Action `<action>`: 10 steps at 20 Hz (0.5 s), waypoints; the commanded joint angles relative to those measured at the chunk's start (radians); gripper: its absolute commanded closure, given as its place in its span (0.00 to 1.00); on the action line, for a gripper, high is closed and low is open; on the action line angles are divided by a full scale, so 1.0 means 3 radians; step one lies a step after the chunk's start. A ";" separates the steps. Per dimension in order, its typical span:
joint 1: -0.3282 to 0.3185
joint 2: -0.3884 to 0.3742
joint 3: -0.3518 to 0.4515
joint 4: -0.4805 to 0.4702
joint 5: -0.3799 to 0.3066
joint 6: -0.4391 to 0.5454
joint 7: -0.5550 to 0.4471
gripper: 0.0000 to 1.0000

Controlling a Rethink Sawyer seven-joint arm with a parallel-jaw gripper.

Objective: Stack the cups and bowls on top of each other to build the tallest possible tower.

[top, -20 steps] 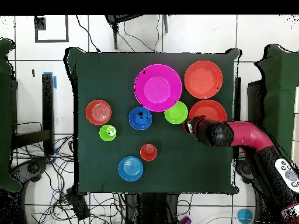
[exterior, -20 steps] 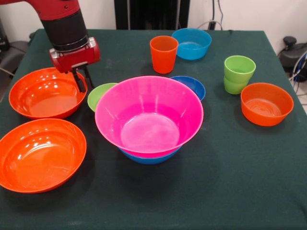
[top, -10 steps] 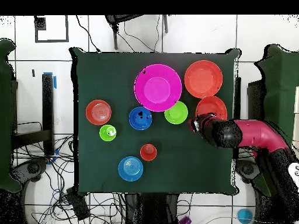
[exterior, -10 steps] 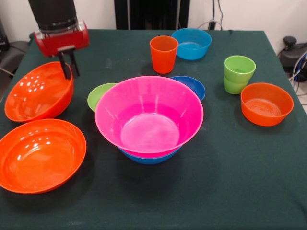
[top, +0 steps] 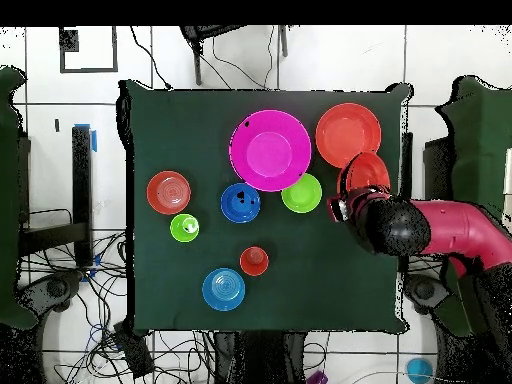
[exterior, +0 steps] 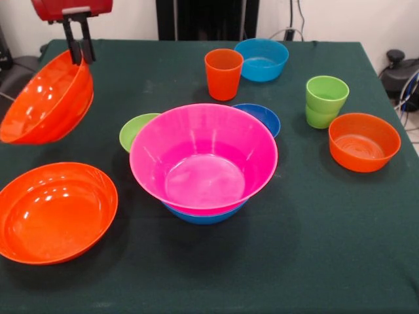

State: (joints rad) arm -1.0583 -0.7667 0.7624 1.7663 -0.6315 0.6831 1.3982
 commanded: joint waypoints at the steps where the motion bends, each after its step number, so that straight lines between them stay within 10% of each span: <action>1: 0.0193 -0.0114 0.0023 0.0096 0.0063 0.0439 -0.0301 1.00; 10: 0.0095 -0.0227 0.0063 0.0237 0.0134 0.0399 -0.0366 1.00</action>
State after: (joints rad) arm -1.0485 -0.8046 0.7635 1.7731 -0.6109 0.7126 1.3982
